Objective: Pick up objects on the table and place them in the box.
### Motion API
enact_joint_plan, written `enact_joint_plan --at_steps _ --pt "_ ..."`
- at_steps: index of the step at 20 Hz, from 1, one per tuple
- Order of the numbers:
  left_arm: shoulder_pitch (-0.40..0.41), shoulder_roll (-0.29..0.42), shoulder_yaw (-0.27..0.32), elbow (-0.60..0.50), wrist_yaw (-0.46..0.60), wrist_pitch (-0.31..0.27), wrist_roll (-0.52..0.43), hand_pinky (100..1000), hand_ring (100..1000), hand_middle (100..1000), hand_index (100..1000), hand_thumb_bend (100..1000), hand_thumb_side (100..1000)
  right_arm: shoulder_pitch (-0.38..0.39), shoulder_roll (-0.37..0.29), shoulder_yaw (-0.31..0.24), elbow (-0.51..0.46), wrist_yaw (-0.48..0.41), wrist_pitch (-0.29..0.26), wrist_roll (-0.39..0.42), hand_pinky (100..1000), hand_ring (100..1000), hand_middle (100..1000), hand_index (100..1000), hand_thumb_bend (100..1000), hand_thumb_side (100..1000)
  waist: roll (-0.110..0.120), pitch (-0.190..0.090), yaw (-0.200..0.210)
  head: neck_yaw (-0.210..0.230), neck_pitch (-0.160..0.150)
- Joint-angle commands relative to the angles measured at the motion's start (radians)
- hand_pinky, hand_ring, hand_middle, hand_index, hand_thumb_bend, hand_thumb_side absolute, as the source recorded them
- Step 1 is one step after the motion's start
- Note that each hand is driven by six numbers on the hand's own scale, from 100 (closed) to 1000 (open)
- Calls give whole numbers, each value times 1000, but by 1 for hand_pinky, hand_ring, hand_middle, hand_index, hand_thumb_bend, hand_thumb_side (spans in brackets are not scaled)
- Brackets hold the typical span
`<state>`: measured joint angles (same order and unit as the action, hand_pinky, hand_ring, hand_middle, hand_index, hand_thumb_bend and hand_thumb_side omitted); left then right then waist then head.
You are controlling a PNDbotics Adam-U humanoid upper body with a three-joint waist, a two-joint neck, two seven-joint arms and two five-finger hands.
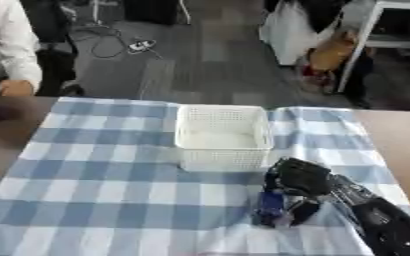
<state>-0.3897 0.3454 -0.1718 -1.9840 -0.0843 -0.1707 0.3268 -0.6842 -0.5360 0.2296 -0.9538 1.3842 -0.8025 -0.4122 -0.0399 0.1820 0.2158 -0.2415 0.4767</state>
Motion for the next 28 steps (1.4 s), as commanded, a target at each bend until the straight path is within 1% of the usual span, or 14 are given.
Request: enact_joint_plan --at_steps 1,2,3,4,5,6,7,10,13,18,28 --pt "-14 4 0 -16 1 -1 -5 714 585 932 726 100 791 -7 -19 3 -26 2 -105 -170 100 100 100 174 269 836 2 -12 0 6 -15" --pt "-14 5 0 -16 1 -1 -5 714 585 932 726 100 791 -6 -20 7 -31 4 -105 -191 100 100 100 182 301 840 2 -11 0 6 -15" --pt "-14 5 0 -16 1 0 -6 714 585 931 726 100 791 -6 -21 9 -36 6 -105 -212 100 100 100 156 150 872 2 -12 0 6 -15" --pt "-14 5 0 -16 1 0 -6 714 585 931 726 100 791 -6 -22 11 -41 8 -105 -232 100 100 100 150 108 897 2 -12 0 6 -15" --pt "-14 5 0 -16 1 0 -6 714 585 932 726 100 791 -7 -23 13 -44 9 -105 -252 100 100 100 144 100 944 2 -12 0 6 -15" --pt "-14 5 0 -16 1 0 -7 714 585 932 726 100 791 -7 -25 14 -47 9 -105 -269 100 100 100 145 100 926 2 -12 0 6 -14" --pt "-13 5 0 -16 1 0 -7 714 585 932 726 100 791 -7 -26 16 -48 9 -105 -285 100 100 100 138 100 1000 2 -12 0 6 -14" --pt "-13 5 0 -16 1 0 -8 714 586 931 726 100 791 -7 -31 24 -54 6 -105 -322 100 100 100 136 100 1000 1 -13 0 7 -14" --pt "-12 6 0 -16 1 1 -9 714 586 932 726 100 792 -8 -41 31 -63 3 -105 -338 100 100 100 136 100 1000 1 -14 -1 9 -13" --pt "-8 8 0 -16 1 3 -10 714 586 932 726 100 792 -15 -65 37 -92 -36 -105 -329 100 100 100 134 100 1000 0 -18 -4 11 -10" --pt "-5 10 -1 -16 0 4 -12 714 587 932 726 100 791 -12 -105 42 -166 -181 -105 -246 100 100 100 135 100 1000 -1 -23 -5 14 -9"
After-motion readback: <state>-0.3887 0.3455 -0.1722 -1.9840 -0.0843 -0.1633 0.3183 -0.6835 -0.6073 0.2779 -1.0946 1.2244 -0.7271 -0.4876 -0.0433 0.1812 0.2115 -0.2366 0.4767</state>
